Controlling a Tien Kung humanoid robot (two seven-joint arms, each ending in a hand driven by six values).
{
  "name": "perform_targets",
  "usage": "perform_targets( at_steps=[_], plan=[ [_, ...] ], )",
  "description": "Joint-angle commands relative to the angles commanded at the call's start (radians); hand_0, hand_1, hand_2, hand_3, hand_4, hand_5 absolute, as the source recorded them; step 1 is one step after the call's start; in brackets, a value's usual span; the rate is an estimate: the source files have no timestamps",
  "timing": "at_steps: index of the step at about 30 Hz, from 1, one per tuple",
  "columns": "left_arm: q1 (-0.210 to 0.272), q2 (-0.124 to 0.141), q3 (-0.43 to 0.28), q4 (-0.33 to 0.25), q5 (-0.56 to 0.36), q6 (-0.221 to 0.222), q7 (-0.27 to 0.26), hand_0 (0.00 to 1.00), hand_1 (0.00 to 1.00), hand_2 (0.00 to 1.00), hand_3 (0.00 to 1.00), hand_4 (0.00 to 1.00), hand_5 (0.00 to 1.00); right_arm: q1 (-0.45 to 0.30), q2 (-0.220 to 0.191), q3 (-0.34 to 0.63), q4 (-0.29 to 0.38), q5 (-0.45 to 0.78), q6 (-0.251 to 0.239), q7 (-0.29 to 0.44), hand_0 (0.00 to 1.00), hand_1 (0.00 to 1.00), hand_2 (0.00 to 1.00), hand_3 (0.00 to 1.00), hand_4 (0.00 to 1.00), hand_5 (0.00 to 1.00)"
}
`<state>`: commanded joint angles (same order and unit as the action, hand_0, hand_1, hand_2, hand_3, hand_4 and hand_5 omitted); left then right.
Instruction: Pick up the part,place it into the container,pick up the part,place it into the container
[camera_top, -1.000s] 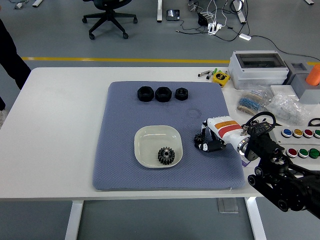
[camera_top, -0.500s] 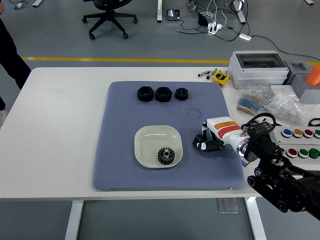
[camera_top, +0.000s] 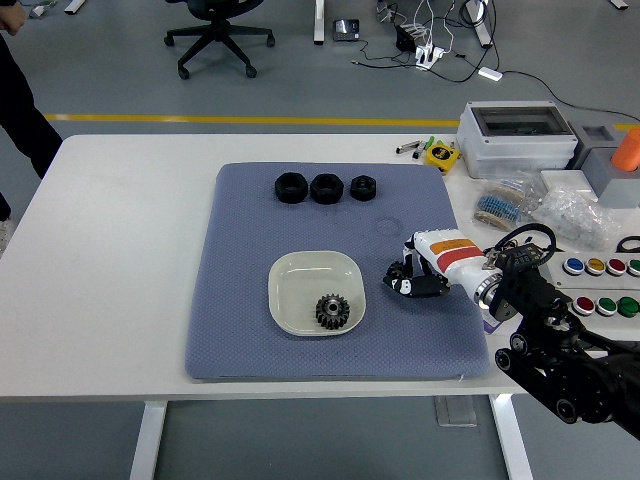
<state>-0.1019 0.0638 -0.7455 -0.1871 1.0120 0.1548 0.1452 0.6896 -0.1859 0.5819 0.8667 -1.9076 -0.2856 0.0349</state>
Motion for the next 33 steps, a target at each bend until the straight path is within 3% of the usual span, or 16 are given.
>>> perform_targets(
  at_steps=[10,21,33],
  plan=[
    [-0.002,0.001,0.008,0.001,-0.014,0.001,-0.003,0.743,0.702,0.66,0.58,0.641,0.608,0.008,-0.008,0.024,0.105,-0.017,-0.006,-0.005,0.038,0.036,0.134,0.268,0.746,0.578],
    [-0.003,0.003,0.012,0.001,-0.023,0.002,-0.004,0.743,0.702,0.659,0.58,0.641,0.607,0.026,-0.005,-0.045,0.251,-0.044,0.001,-0.014,0.038,0.037,0.134,0.269,0.748,0.574],
    [-0.003,0.003,0.011,0.001,-0.024,0.002,-0.004,0.744,0.702,0.658,0.581,0.642,0.608,0.032,0.014,-0.152,0.252,-0.024,0.013,-0.009,0.043,0.045,0.146,0.289,0.767,0.555]
  ],
)
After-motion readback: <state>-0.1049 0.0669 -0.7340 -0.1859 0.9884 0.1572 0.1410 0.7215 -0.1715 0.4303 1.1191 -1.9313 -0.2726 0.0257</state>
